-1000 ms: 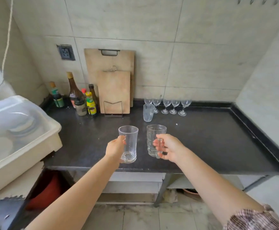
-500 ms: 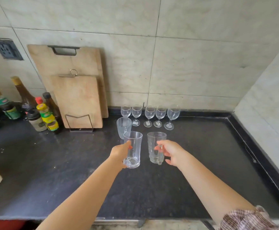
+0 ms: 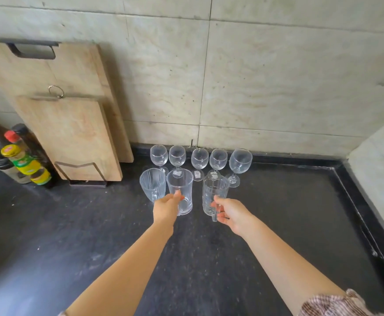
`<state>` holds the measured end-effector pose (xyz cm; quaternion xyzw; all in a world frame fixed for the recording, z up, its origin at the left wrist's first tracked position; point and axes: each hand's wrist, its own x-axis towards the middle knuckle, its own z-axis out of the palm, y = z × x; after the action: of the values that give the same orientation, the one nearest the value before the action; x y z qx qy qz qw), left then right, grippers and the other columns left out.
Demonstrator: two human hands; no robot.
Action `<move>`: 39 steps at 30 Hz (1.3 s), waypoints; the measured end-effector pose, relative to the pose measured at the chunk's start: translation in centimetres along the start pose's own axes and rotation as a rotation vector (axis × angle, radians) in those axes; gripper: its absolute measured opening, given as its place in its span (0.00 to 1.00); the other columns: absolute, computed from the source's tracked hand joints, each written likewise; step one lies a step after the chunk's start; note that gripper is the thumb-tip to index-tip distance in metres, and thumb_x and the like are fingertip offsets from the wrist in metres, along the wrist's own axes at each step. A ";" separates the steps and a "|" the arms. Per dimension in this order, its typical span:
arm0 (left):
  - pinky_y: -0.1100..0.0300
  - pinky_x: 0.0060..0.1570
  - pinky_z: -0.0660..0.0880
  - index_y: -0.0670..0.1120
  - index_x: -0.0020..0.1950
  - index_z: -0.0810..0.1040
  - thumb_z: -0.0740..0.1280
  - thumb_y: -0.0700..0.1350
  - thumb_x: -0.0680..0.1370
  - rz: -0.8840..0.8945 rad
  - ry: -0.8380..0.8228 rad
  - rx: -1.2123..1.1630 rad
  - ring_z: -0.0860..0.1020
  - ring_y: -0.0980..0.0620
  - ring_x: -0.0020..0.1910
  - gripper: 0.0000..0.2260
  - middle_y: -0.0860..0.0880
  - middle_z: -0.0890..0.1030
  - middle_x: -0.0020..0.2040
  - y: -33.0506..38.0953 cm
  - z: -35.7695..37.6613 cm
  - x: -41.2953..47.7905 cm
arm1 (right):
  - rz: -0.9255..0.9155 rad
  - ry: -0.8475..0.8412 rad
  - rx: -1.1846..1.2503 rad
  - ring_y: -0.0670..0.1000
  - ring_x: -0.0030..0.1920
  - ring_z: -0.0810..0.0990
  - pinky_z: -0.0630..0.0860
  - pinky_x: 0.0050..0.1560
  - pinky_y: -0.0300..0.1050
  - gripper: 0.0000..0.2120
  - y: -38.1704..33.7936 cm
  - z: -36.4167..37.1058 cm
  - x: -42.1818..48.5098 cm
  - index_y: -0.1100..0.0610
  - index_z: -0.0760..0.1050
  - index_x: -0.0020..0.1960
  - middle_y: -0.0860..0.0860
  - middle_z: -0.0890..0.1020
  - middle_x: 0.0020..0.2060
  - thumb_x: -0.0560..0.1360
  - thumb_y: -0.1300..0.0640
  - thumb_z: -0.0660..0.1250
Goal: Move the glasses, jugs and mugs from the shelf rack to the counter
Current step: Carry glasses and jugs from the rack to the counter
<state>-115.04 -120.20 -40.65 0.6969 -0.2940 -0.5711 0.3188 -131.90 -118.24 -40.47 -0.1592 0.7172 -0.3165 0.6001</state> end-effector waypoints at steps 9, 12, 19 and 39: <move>0.48 0.65 0.70 0.48 0.44 0.84 0.65 0.50 0.78 0.160 0.009 -0.019 0.72 0.49 0.66 0.09 0.50 0.74 0.68 -1.8 1.1 2.0 | -0.043 0.001 0.035 0.47 0.41 0.73 0.76 0.54 0.45 0.14 0.3 0.5 2.9 0.64 0.75 0.60 0.49 0.77 0.41 0.78 0.57 0.64; 0.47 0.66 0.70 0.45 0.48 0.84 0.65 0.49 0.77 0.209 0.015 -0.009 0.71 0.50 0.67 0.10 0.49 0.71 0.71 -2.5 1.4 2.4 | -0.051 0.003 0.026 0.50 0.45 0.75 0.76 0.53 0.45 0.13 0.4 0.5 3.4 0.64 0.76 0.59 0.50 0.78 0.44 0.78 0.58 0.64; 0.50 0.64 0.72 0.42 0.55 0.83 0.66 0.50 0.77 0.265 -0.003 -0.020 0.73 0.54 0.63 0.14 0.50 0.70 0.71 -3.3 2.2 2.9 | -0.020 -0.008 0.037 0.55 0.54 0.77 0.76 0.57 0.47 0.13 1.3 0.4 3.8 0.64 0.75 0.60 0.54 0.78 0.52 0.78 0.58 0.65; 0.55 0.55 0.75 0.48 0.58 0.80 0.65 0.55 0.76 0.200 0.023 0.241 0.79 0.51 0.54 0.15 0.49 0.82 0.54 -2.9 0.8 1.4 | -0.157 0.173 -0.098 0.52 0.44 0.79 0.79 0.54 0.51 0.08 2.4 0.8 3.5 0.58 0.77 0.48 0.55 0.80 0.48 0.75 0.53 0.69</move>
<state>-115.47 -119.58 -43.89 0.7038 -0.4246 -0.4893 0.2915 -131.56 -118.75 -44.76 -0.2159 0.7661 -0.3397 0.5011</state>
